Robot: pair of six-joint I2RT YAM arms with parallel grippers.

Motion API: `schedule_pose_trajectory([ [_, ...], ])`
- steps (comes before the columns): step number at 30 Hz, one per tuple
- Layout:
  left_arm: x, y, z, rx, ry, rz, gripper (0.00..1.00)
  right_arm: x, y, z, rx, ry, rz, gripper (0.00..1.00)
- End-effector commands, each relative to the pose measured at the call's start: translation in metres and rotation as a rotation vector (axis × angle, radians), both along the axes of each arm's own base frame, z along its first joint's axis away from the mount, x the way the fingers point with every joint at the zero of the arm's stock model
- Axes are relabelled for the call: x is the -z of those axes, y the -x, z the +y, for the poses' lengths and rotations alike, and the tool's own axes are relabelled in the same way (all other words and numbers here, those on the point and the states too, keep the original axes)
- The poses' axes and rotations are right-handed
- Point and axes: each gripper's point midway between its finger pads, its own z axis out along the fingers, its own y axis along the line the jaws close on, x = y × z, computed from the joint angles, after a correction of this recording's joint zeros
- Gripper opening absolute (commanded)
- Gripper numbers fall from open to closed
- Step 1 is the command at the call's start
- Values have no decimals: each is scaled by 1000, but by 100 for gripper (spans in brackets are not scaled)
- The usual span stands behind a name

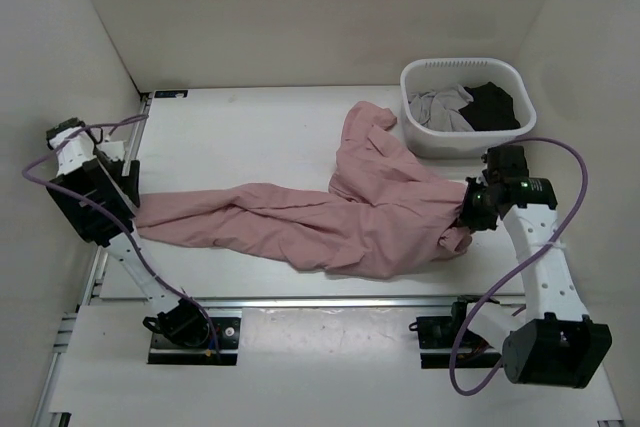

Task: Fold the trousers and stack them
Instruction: Flatten the trousers out

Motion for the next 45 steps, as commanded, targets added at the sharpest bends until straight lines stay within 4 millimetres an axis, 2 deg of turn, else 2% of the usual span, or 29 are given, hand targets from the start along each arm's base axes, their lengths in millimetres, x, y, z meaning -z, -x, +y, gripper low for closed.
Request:
schedule_pose_trajectory([
  [1, -6, -6, -21, -6, 74, -34, 100, 2, -4, 3, -33, -12, -23, 0],
  [2, -8, -8, -30, 54, 114, -74, 100, 6, -2, 0, -36, 3, -14, 0],
  [3, -2, 2, -46, 99, 157, -57, 100, 11, 2, -6, -34, 36, -5, 0],
  [4, -15, 5, -49, 134, 137, -96, 100, 14, 3, -8, -29, 47, 5, 0],
  [7, -5, 19, -52, 208, 71, -53, 98, 23, 7, -8, -40, 49, 24, 0],
  [10, 12, 21, -60, 165, 141, -2, 76, 27, 6, -5, -38, 33, 24, 0],
  [11, 11, 24, -67, 151, 182, 12, 59, 27, 6, -5, -38, 33, 24, 0],
  [12, 10, 22, -71, 120, 198, 5, 57, 29, 6, -5, -38, 32, 33, 0],
  [13, 13, 23, -72, 104, 205, 14, 57, 29, 6, -5, -38, 32, 33, 0],
  [16, 26, 33, -54, 66, 100, 74, 66, 17, 1, -7, -32, 45, 5, 0],
  [20, 22, 32, -37, 39, -4, 70, 69, 13, 0, -9, -36, 57, 0, 0],
  [23, 21, 25, -39, 29, 9, 39, 70, 16, 3, -7, -32, 43, 4, 0],
  [26, 30, 26, -49, 39, 52, 60, 69, 18, 4, -7, -32, 43, 2, 0],
  [27, 37, 31, -52, 39, 66, 82, 59, 22, 6, -7, -24, 39, 13, 0],
  [29, 41, 34, -58, 39, 96, 87, 46, 20, 6, -7, -24, 39, 4, 0],
  [30, 44, 37, -62, 38, 117, 100, 32, 20, 6, -7, -24, 39, 4, 0],
  [32, 44, 35, -65, 38, 135, 89, 18, 20, 6, -7, -24, 39, 4, 0],
  [33, 44, 35, -65, 38, 136, 89, 14, 17, 5, -7, -24, 40, -6, 0],
  [35, 45, 35, -65, 38, 141, 97, 14, 17, 5, -7, -32, 44, -6, 0],
  [38, 40, 33, -59, 38, 112, 98, 14, 14, 3, -7, -32, 44, -15, 0],
  [41, 13, 10, -48, 31, 58, -8, 14, 14, 3, -7, -32, 44, -15, 0],
  [42, 7, -2, -49, 23, 75, -59, 14, 17, 5, -7, -32, 44, -6, 0],
  [44, -26, -31, -44, 18, 62, -190, 14, 19, 4, -5, -36, 36, -7, 0],
  [45, -35, -42, -51, 2, 105, -246, 14, 21, 4, -5, -36, 35, 2, 0],
])
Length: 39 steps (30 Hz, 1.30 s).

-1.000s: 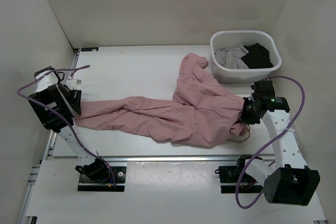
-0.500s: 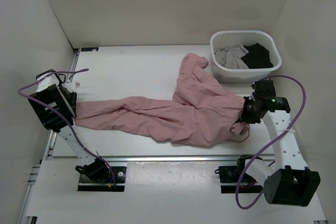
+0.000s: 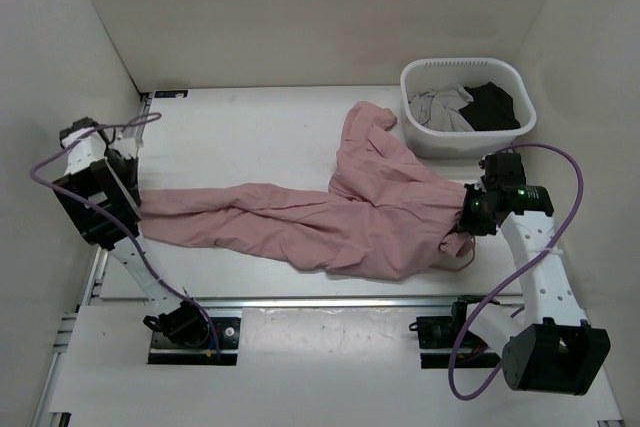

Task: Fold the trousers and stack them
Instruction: Flatten the trousers out

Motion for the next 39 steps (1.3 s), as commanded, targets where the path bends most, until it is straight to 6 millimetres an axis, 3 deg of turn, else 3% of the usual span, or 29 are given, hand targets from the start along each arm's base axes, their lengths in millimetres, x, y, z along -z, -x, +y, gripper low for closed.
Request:
schedule_pose_trajectory([
  [1, -79, -63, 1, -29, -4, -331, 14, 0, -2, 0, -8, -4, -17, 0],
  [4, -105, -91, -5, -71, 47, -462, 14, 5, -1, 2, -13, -14, -8, 0],
  [5, -91, -98, -5, -88, 81, -441, 14, 4, -3, 4, -17, -22, -18, 0],
  [7, -82, -108, -6, -145, 130, -428, 14, 8, 0, 5, -20, -31, -7, 0],
  [8, -60, -112, -5, -179, 158, -384, 14, 11, 2, 5, -20, -31, 5, 0],
  [10, -47, -121, -4, -246, 193, -360, 14, 14, 2, 5, -20, -31, 5, 0],
  [13, -26, -134, 13, -273, 121, -336, 14, 15, 2, 5, -20, -31, 14, 0],
  [14, -29, -138, 20, -259, 93, -351, 18, 15, 2, 6, -12, -35, 15, 0],
  [16, -32, -136, 26, -251, 51, -349, 49, 13, 1, -4, 19, 11, 14, 4],
  [17, -32, -130, 26, -233, 36, -339, 79, 7, -2, -9, 57, 36, 3, 47],
  [18, -49, -127, 29, -222, 2, -362, 89, 4, 0, -16, 88, 66, 9, 77],
  [19, -56, -122, 31, -211, -25, -363, 100, 1, 0, -23, 125, 98, 15, 99],
  [21, -59, -102, 39, -171, -110, -323, 100, -14, 5, -47, 280, 208, 23, 99],
  [22, -75, -92, 40, -160, -150, -333, 100, -32, 1, -57, 355, 241, -15, 99],
  [23, -76, -80, 44, -138, -196, -302, 100, -37, 6, -63, 430, 264, -13, 99],
  [24, -60, -59, 36, -127, -184, -236, 100, -39, 12, -66, 496, 268, -3, 99],
  [26, -60, -34, 37, -143, -203, -205, 100, -28, 28, -55, 618, 189, 32, 99],
  [28, -34, 2, 34, -168, -165, -123, 100, -16, 40, -45, 681, 124, 48, 99],
  [31, -10, 25, 31, -194, -158, -89, 100, 22, 60, -29, 732, 58, 157, 99],
  [34, 4, 26, 38, -232, -170, -84, 100, 51, 59, -17, 712, 12, 220, 99],
  [35, 8, 24, 38, -246, -168, -84, 100, 53, 49, -18, 712, 5, 200, 99],
  [39, 14, 4, 40, -276, -120, -112, 100, 73, 42, -21, 718, 39, 244, 99],
])
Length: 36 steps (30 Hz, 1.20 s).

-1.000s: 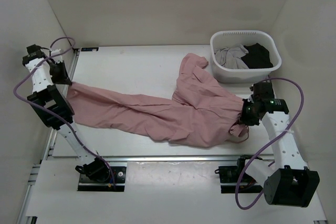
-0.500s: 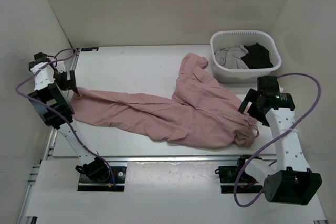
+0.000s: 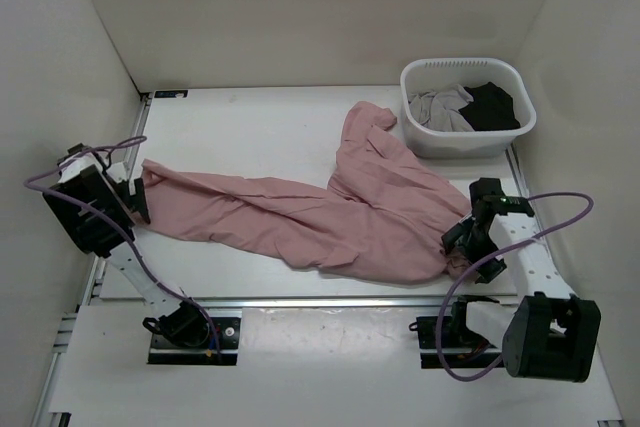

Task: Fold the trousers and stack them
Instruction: Flatten the trousers out

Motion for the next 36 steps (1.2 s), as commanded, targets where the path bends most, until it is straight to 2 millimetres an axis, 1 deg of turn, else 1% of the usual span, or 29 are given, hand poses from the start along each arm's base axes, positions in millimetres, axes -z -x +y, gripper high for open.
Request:
schedule_pose_trajectory([
  [1, -20, -38, 12, -29, -34, -143, 100, 8, -23, 2, 44, -12, -75, 99],
  [3, -17, -45, 12, -26, -18, -155, 100, 20, -25, 2, 62, -13, -75, 99],
  [6, -14, -53, 9, -20, 12, -188, 100, 32, -24, -6, 103, 11, -75, 91],
  [7, -14, -54, 7, -18, 21, -194, 99, 36, -23, -8, 117, 11, -67, 86],
  [8, -10, -56, 2, -9, 38, -190, 95, 39, -22, -9, 134, 1, -69, 69],
  [9, -10, -56, 2, -9, 38, -190, 84, 40, -21, -10, 143, 1, -59, 61],
  [10, -6, -53, 0, 6, 42, -180, 55, 42, -18, -10, 143, 1, -49, 50],
  [11, -4, -50, -1, 23, 45, -173, 35, 42, -17, -12, 155, 1, -49, 27],
  [12, 2, -43, -4, 21, 52, -148, 16, 42, -13, -15, 167, 10, -32, 16],
  [13, 2, -38, -3, 36, 41, -138, 14, 38, -14, -17, 159, 20, -29, 8],
  [14, 2, -33, -1, 63, 21, -122, 14, 25, -23, -22, 157, 34, -65, 0],
  [15, 0, -24, 3, 66, 9, -103, 14, 15, -28, -25, 149, 46, -84, 0],
  [17, -18, -13, 21, 113, -82, -77, 14, -14, -35, -34, 98, 95, -125, 0],
  [18, -24, 0, 29, 114, -102, -49, 14, -44, -53, -40, 85, 123, -195, 0],
  [19, -40, 1, 37, 137, -149, -50, 14, -58, -42, -44, 79, 146, -162, 0],
  [20, -46, 11, 44, 147, -174, -24, 14, -70, -37, -48, 83, 172, -159, 0],
  [21, -52, 23, 52, 190, -219, 37, 14, -78, -32, -49, 104, 185, -160, 0],
  [22, -50, 37, 49, 210, -209, 101, 14, -76, -16, -47, 129, 171, -124, 0],
  [24, -54, 51, 47, 230, -224, 143, 14, -70, 3, -37, 199, 125, -141, 1],
  [25, -48, 59, 40, 234, -204, 162, 14, -65, 10, -31, 280, 102, -142, 24],
  [26, -46, 61, 38, 235, -197, 168, 31, -55, 23, -27, 304, 88, -122, 47],
  [27, -45, 60, 36, 225, -187, 156, 49, -53, 27, -26, 319, 87, -118, 68],
  [28, -44, 59, 34, 206, -181, 148, 69, -53, 30, -29, 335, 107, -111, 94],
  [29, -40, 60, 30, 198, -160, 154, 89, -61, 27, -32, 347, 122, -134, 99],
  [30, -41, 55, 32, 189, -159, 139, 100, -67, 25, -35, 329, 138, -129, 99],
  [33, -56, 37, 41, 158, -191, 74, 100, -91, 10, -49, 229, 204, -149, 99],
  [34, -61, 30, 44, 141, -200, 48, 100, -110, -5, -54, 192, 228, -200, 99],
  [35, -75, 20, 52, 126, -231, 14, 100, -118, -16, -58, 130, 242, -231, 99],
  [36, -82, 12, 55, 114, -241, -19, 100, -128, -48, -48, 37, 186, -341, 99],
])
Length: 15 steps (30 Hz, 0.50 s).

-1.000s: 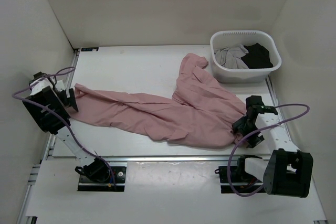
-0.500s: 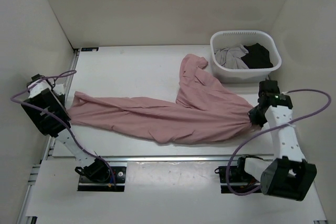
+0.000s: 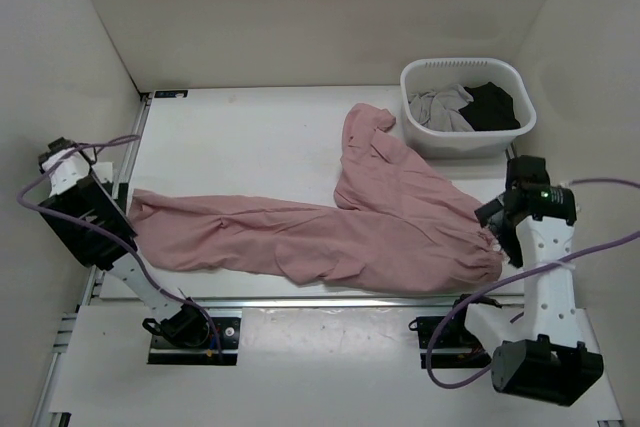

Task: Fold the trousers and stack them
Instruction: Flatten the trousers out

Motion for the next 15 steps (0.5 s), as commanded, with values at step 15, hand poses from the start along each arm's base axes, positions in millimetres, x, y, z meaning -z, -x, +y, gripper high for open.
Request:
schedule_pose_trajectory([
  [15, -61, -106, -77, 213, 238, -314, 100, -9, -331, 227, -1128, 318, -154, 99],
])
